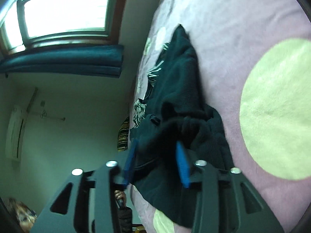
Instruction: Fold small clothes
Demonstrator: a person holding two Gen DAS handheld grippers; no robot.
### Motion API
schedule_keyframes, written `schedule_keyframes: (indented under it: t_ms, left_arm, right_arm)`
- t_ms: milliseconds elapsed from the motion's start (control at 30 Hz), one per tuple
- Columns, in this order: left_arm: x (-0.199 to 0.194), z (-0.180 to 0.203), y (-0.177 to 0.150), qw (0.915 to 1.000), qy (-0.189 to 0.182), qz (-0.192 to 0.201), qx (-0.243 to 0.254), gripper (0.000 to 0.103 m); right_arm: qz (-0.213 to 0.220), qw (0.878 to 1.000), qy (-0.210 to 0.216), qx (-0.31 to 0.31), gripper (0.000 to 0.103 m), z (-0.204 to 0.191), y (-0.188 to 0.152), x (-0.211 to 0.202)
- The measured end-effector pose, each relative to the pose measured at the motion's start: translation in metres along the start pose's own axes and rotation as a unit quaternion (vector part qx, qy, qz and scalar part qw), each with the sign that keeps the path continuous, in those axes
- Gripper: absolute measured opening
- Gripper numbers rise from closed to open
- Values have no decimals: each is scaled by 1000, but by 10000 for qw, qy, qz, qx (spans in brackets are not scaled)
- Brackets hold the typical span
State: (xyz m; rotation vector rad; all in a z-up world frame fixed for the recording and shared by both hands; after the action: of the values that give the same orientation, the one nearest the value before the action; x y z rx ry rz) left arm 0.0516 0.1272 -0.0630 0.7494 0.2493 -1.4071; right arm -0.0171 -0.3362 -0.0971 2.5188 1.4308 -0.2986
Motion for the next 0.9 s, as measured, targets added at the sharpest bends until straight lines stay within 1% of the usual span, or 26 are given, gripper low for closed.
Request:
schedule_keyframes:
  t_ms: [33,100,133,167,233,267,333,400,467,500,633,700,733,767,800,900]
  left_arm:
    - [1,3,0,9997,162,-42,161,66]
    - [7,11,-1,9960,593,-144,647,69]
    - [13,16,0,9911,907,-170,959,69]
    - [17,19,3,9865,1135,-166,1171,71]
    - [27,23,10,9729,1689,-96,1576,73]
    - [33,23,15,9616,2117,-40,1748,73]
    - [43,25,20,9445,2594,-43,2015,73]
    - [51,27,24,9341,2819,-84,2190,73]
    - [58,32,26,9267,2918,-179,2363,73]
    - [63,35,28,9249,2901,-234,2448,73]
    - [77,48,36,9261,2653,-378,2654,73]
    - [84,52,42,9333,2419,-484,2609,72]
    - [86,52,43,9370,2315,-531,2561,69]
    - [89,51,46,9407,2225,-588,2492,57]
    - [92,48,48,9428,2211,-639,2414,52]
    - [92,42,51,9478,2141,-676,2266,51]
  right_arm:
    - [21,9998,-117,-151,52,-5,-2,-3]
    - [95,9971,-556,-505,55,-14,-4,-9]
    - [141,9950,-743,-648,55,-18,-5,-12]
    - [165,9938,-840,-708,55,-19,-5,-13]
    - [151,9917,-1023,-769,56,-21,-6,-10]
    - [143,9908,-1097,-779,56,-19,-6,-7]
    - [144,9890,-1232,-806,56,-19,-7,-3]
    - [140,9879,-1308,-822,56,-17,-9,1]
    - [149,9868,-1380,-829,56,-15,-9,3]
    - [148,9864,-1398,-846,56,-14,-12,4]
    - [205,9853,-1454,-877,56,-14,-9,5]
    - [227,9846,-1479,-907,56,-15,-7,5]
    - [243,9840,-1501,-927,56,-16,-7,5]
    - [269,9835,-1519,-945,56,-16,-6,4]
    - [275,9834,-1524,-951,56,-16,-6,2]
    - [306,9827,-1556,-956,56,-15,-2,4]
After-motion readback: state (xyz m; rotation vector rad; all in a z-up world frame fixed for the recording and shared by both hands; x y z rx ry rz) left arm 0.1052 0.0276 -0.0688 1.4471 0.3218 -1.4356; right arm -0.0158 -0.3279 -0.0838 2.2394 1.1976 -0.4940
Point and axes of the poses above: each gripper's, at about its wrist camera, not at the fingertips, and x roughly the way its jaws point, z to its right, y to its top, the point moved 9 cm from there along x, roughly the way its jaws point, and after that the axes turned 11 degrees about -z, right-handed, at the moved point
